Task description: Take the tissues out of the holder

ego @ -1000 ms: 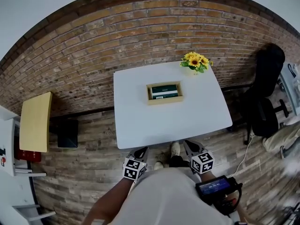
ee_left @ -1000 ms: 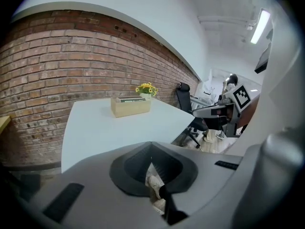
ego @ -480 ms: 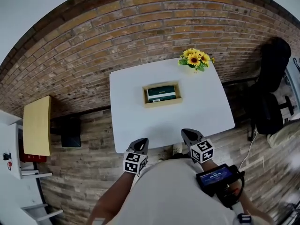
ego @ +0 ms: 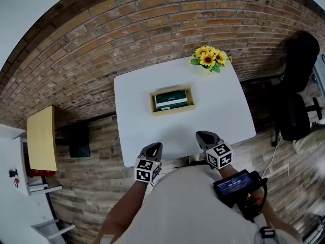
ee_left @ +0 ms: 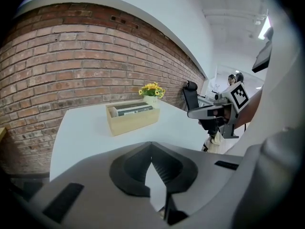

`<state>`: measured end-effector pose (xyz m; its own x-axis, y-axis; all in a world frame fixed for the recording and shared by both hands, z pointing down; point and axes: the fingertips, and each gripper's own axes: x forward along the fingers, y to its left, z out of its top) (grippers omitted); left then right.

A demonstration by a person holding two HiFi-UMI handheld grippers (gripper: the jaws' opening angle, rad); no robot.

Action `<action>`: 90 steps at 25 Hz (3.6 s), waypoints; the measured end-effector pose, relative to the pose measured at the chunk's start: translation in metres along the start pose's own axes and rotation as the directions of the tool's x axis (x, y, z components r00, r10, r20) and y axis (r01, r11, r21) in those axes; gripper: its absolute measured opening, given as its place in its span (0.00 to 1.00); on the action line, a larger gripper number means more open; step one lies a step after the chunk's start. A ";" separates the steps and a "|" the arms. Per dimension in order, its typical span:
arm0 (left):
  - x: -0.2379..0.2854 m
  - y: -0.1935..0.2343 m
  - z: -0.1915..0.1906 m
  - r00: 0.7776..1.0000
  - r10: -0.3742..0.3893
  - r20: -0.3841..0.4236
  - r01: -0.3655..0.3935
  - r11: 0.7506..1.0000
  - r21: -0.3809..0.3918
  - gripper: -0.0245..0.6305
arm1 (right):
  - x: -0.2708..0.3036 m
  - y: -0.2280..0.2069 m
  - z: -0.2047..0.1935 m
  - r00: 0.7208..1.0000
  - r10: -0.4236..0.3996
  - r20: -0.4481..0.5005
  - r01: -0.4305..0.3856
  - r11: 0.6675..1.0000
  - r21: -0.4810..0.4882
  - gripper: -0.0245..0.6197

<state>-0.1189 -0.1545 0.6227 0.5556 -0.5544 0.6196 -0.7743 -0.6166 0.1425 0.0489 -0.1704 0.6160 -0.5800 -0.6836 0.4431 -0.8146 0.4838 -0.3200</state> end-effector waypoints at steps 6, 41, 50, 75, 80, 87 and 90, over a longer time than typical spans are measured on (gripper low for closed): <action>0.013 -0.003 0.014 1.000 -0.025 -0.016 0.026 0.999 0.046 0.05 | 0.004 -0.009 0.003 1.000 0.003 -0.009 -0.002 1.000 0.012 0.05; 0.105 0.028 0.107 0.985 -0.010 -0.175 0.077 0.922 0.380 0.05 | 0.019 -0.050 0.015 0.997 0.083 0.006 -0.083 0.994 0.072 0.05; 0.129 0.051 0.116 0.939 -0.033 -0.343 0.202 0.859 0.470 0.06 | 0.014 -0.051 0.008 0.997 0.076 0.000 -0.076 0.993 0.094 0.05; 0.177 0.072 0.094 0.686 -0.065 -0.725 0.579 0.651 0.490 0.56 | -0.005 -0.078 -0.010 1.000 -0.028 -0.002 0.028 0.980 0.199 0.05; 0.182 0.077 0.092 0.672 -0.049 -0.739 0.583 0.649 0.488 0.58 | -0.005 -0.080 -0.008 0.999 -0.036 -0.003 0.036 0.979 0.203 0.05; 0.189 0.072 0.093 0.644 -0.021 -0.765 0.615 0.609 0.501 0.57 | -0.006 -0.082 -0.010 0.999 -0.045 -0.008 0.045 0.976 0.213 0.05; 0.190 0.070 0.094 0.634 -0.022 -0.773 0.626 0.602 0.496 0.53 | -0.006 -0.082 -0.011 0.999 -0.047 -0.010 0.048 0.974 0.220 0.05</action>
<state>-0.0393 -0.3556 0.6783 0.1348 0.0941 0.9864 0.0324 -0.9954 0.0905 0.1197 -0.1998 0.6488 -0.5409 -0.6999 0.4664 -0.8208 0.3183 -0.4744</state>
